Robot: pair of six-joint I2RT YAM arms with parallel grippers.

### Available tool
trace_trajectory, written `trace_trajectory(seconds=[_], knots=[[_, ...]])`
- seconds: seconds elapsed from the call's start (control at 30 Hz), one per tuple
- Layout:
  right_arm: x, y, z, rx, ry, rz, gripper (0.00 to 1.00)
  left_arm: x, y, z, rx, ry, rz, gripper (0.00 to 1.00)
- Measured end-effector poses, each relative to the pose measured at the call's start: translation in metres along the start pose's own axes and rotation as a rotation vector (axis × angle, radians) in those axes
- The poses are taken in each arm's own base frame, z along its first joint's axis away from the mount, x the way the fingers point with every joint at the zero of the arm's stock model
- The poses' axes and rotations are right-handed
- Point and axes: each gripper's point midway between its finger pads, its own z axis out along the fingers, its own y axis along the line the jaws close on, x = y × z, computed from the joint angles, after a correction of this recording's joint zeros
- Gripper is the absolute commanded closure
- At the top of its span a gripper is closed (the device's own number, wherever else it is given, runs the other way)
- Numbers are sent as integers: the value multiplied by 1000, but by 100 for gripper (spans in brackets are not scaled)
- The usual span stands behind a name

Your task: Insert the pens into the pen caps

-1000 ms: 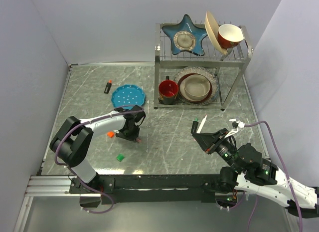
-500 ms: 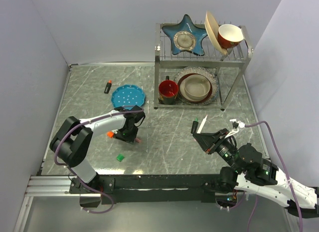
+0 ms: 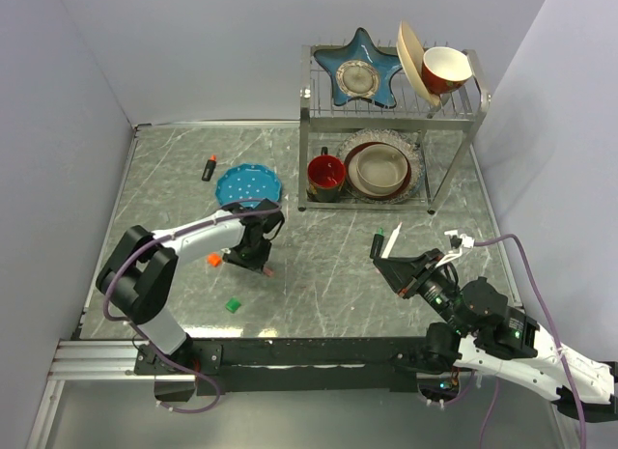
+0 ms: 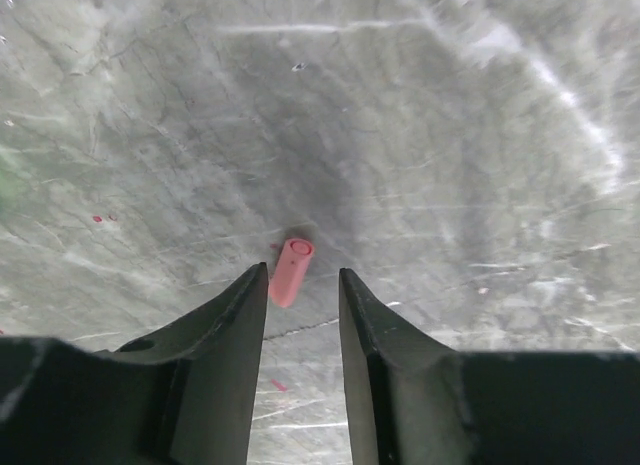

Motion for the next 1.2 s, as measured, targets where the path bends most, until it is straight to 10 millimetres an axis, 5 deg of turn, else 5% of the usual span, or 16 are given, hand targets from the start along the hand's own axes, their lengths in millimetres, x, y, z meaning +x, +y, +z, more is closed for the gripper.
trace_trajectory(seconds=[0.37,0.47,0.63,0.93,1.07,1.2], knots=[[0,0,0,2,2,-1,100,16,7,16,-79,11,36,63],[0,0,0,2,2,-1,100,16,8,17,-91,6,40,70],[1,-2,-1,5,5,-4,100,16,13,17,-113,8,44,99],[13,-1,6,14,51,-28,100,16,9,14,-91,8,83,99],[35,2,22,29,137,-77,100,16,-2,2,-4,20,146,99],[58,14,37,-10,221,-93,100,14,-32,-36,208,40,239,99]])
